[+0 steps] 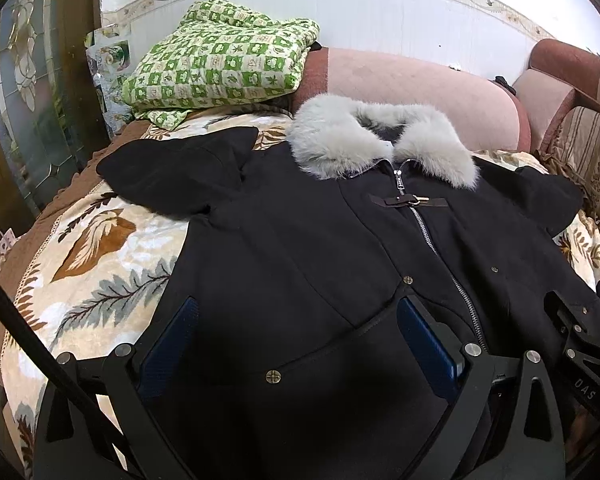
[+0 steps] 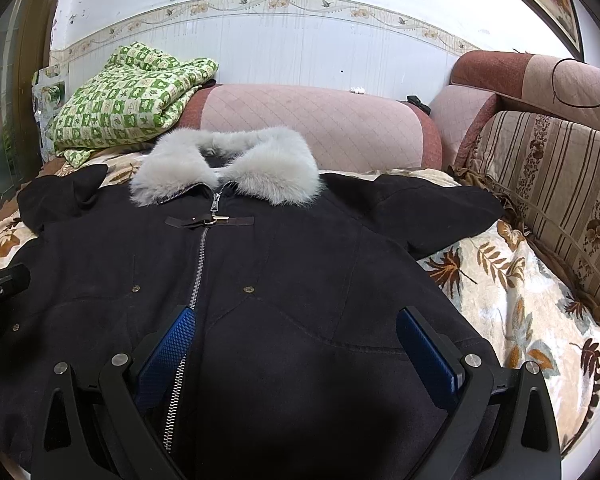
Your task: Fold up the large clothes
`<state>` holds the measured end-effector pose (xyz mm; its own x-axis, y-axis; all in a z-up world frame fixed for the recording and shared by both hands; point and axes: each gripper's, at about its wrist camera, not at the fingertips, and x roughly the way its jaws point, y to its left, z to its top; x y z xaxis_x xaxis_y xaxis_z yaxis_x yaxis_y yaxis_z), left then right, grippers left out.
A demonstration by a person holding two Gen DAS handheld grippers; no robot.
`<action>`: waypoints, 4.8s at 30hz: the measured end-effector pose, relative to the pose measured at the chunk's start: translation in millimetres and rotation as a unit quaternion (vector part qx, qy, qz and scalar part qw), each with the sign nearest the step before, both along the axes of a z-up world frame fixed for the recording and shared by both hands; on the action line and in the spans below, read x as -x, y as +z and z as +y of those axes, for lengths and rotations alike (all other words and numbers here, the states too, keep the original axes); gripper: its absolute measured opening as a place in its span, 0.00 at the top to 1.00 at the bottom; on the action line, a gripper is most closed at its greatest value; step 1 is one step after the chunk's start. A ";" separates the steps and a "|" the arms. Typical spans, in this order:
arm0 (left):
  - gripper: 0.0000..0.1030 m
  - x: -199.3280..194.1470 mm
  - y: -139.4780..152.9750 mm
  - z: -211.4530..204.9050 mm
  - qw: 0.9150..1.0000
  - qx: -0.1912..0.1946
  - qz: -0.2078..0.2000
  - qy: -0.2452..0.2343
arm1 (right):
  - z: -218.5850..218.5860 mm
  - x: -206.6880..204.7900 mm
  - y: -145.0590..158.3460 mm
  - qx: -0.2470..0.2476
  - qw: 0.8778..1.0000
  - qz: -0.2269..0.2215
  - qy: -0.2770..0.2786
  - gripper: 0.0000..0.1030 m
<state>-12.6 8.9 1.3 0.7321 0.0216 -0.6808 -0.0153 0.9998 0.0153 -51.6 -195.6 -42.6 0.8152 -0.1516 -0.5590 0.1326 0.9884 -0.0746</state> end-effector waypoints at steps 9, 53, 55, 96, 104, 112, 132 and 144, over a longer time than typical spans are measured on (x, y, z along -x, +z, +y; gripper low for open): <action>0.04 0.5 2.2 -1.0 1.000 0.000 -0.002 0.000 | 2.3 3.1 2.6 0.003 1.000 -0.005 0.001 0.01; 0.08 -44.4 46.6 114.7 0.990 -0.049 0.000 0.130 | 29.0 -51.4 30.7 -0.038 0.997 -0.028 0.055 0.01; 0.08 -54.2 44.9 129.7 0.990 -0.042 0.002 0.135 | 23.6 -54.1 24.8 -0.051 0.997 -0.016 0.052 0.01; 0.90 -281.3 -12.9 366.5 0.921 0.300 0.053 0.243 | 15.7 -105.5 -49.7 -0.084 0.986 0.130 0.059 0.01; 0.91 -230.6 110.9 246.3 0.963 0.237 -0.013 0.125 | 9.9 -85.0 -5.0 -0.118 0.988 0.053 0.085 0.01; 0.91 -183.4 147.1 63.3 0.975 0.214 -0.015 -0.057 | -54.7 -73.9 34.0 -0.156 0.988 -0.024 -0.003 0.01; 0.24 -113.3 83.5 38.6 0.988 0.148 0.035 -0.012 | -111.7 -116.4 4.7 -0.245 0.968 0.024 -0.042 0.01; 0.24 -63.1 21.7 95.3 0.992 0.057 0.074 0.087 | -105.1 -157.4 -46.9 -0.266 0.956 0.122 -0.007 0.97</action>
<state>50.5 104.2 22.9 0.6161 0.0557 -0.7857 -0.1941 0.9775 -0.0829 105.7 -300.7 -89.5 0.6514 0.1974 -0.7326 0.1880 0.8935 0.4079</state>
